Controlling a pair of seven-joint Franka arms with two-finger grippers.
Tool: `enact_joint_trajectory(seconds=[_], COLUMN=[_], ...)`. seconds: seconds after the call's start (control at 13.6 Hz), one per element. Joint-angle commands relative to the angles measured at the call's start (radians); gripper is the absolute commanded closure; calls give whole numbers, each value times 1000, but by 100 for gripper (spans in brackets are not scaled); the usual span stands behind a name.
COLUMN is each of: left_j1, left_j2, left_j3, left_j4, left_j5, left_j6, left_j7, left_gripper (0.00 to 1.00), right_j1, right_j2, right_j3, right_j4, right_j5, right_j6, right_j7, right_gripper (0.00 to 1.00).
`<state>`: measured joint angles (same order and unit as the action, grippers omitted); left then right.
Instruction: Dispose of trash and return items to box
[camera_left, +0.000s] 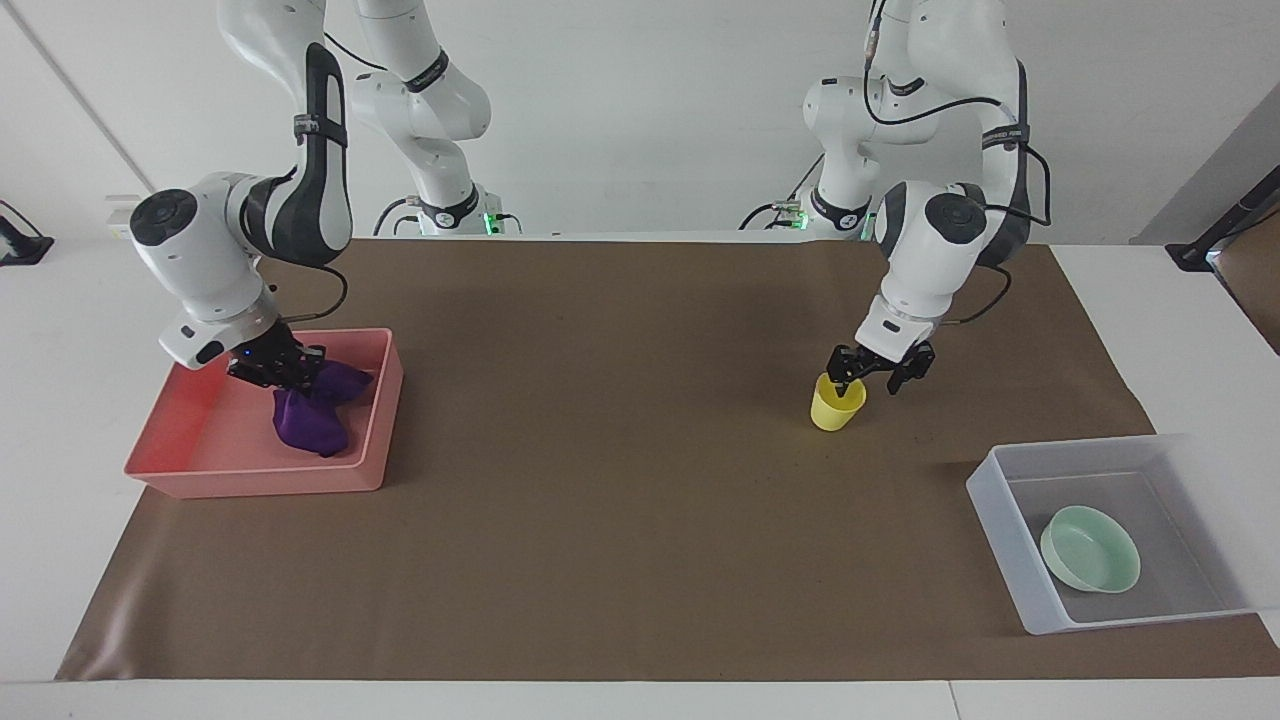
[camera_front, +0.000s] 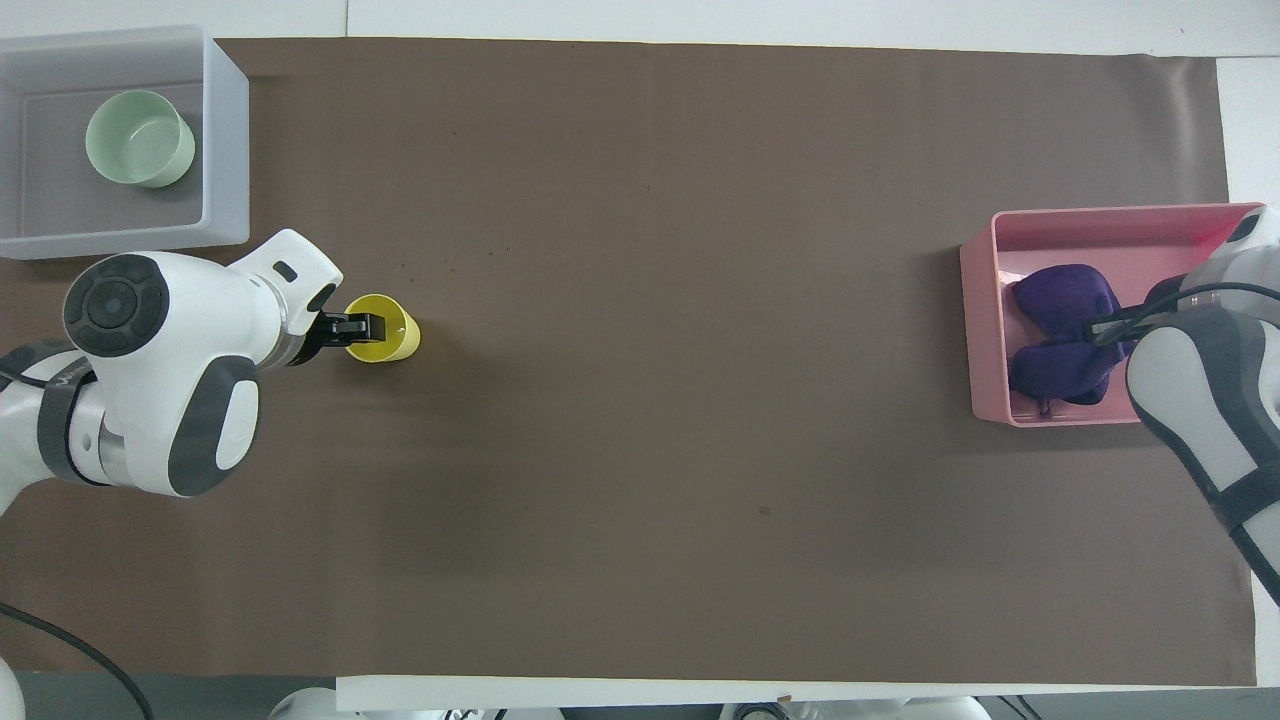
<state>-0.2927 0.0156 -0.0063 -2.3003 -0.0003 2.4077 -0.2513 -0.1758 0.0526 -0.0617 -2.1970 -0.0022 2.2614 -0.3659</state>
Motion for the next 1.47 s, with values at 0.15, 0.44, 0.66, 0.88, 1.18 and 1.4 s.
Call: enact_joint_trajectory(seconds=[0.15,0.44,0.66,0.88,1.18,1.4], left_j1=[-8,73,185,344,434,425], left_j2=[3,90,239,297,449,523], left_j3=[14,26,28,26,22,22], left_j4=[36,487,833,823,857,854], left_j5=[14,-20,-10,-15,-33,-33], left_j6=[2,-437,-677,-463,-258,-161], left_j7=[-42,-40,-5,85,150,152], left_gripper=[100,100,100,100,100,100], right_j1=[12,112,185,238,257,257], right_j2=[-13,-11,-16,-52,-51,-53], right_j3=[16,16,16,17,22,23], right_j4=[19,175,317,394,566,637], right_j5=[-7,-2,-2,8,13,46], right_j6=[0,-220,-440,-566,-756,-842], right_j7=[-16,34,181,318,332,329], right_gripper=[8,0,1,1,1,1])
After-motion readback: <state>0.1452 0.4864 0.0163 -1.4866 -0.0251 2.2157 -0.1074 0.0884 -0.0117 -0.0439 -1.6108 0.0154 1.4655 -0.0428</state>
